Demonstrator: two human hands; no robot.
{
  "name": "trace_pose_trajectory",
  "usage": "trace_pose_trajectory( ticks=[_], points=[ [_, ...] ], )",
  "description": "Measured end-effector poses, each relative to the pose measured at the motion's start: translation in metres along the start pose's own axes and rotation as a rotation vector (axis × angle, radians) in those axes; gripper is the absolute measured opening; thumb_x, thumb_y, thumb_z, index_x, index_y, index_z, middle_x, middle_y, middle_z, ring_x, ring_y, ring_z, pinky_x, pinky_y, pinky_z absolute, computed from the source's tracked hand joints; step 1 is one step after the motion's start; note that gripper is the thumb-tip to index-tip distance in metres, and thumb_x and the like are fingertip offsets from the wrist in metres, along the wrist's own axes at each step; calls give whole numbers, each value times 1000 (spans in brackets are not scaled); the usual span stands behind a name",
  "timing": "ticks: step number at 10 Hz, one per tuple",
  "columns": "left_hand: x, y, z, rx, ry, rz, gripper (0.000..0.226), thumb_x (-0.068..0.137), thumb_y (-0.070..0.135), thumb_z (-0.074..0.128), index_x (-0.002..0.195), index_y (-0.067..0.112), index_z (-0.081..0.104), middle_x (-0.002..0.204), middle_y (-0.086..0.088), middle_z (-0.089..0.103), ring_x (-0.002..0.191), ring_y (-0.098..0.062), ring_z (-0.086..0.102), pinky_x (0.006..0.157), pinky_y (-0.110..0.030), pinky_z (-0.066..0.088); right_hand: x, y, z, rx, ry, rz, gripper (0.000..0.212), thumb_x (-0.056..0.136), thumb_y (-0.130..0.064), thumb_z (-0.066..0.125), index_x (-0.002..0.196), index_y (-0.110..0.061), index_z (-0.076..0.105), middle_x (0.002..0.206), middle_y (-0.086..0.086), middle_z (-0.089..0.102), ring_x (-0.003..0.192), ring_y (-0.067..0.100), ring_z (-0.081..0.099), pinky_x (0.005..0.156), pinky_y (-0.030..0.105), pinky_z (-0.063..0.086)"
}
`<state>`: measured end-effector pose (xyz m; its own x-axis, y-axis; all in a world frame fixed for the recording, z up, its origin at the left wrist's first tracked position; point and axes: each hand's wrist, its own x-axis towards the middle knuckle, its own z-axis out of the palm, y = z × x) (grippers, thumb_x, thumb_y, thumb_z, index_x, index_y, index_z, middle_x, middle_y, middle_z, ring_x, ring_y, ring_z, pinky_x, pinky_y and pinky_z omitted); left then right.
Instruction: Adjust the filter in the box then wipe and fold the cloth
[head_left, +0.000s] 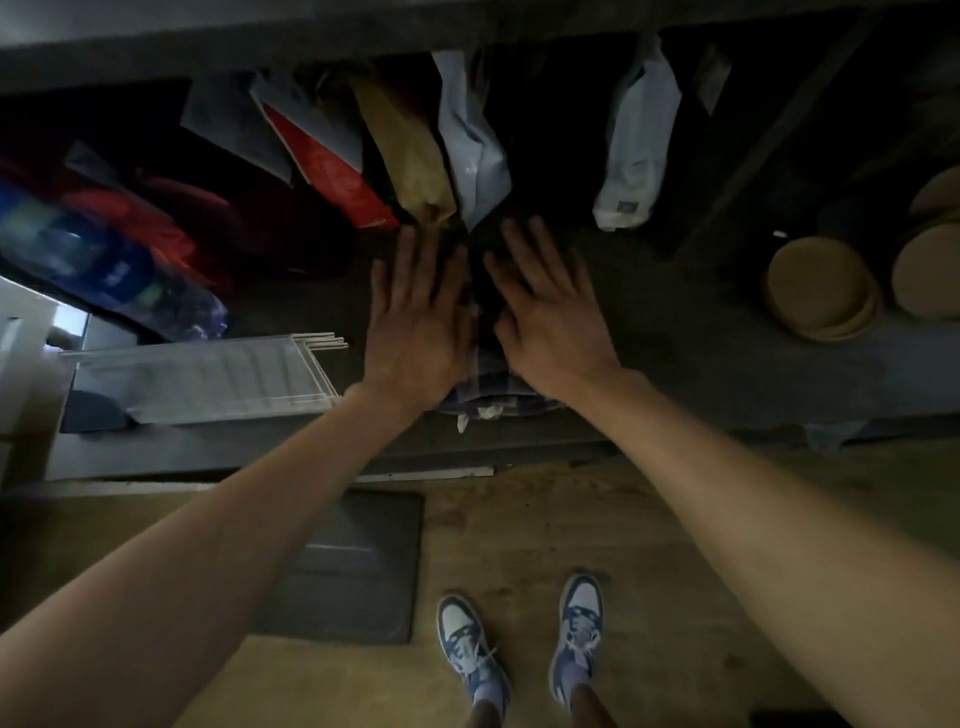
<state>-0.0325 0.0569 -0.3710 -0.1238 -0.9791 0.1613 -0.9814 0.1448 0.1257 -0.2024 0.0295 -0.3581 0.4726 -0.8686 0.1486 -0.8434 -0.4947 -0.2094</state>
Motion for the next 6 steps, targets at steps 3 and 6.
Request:
trace_pose_trajectory(
  ticks=[3,6],
  points=[
    [-4,3,20,-26,-214,-12,69,98,45,14,157,8,14,165,-14,10,152,-29,5,122,-48,10,0,5,32,-8,-213,89,65,97,-39,15,155,-10,9,164,6,1,150,20,-6,121,48,4],
    [5,14,-76,-53,-227,4,48,98,33,39,138,11,53,142,-16,54,122,-33,58,92,-39,49,0,-5,-60,228,-291,71,52,99,-28,40,151,-21,33,158,5,29,143,23,30,115,39,26]
  ],
)
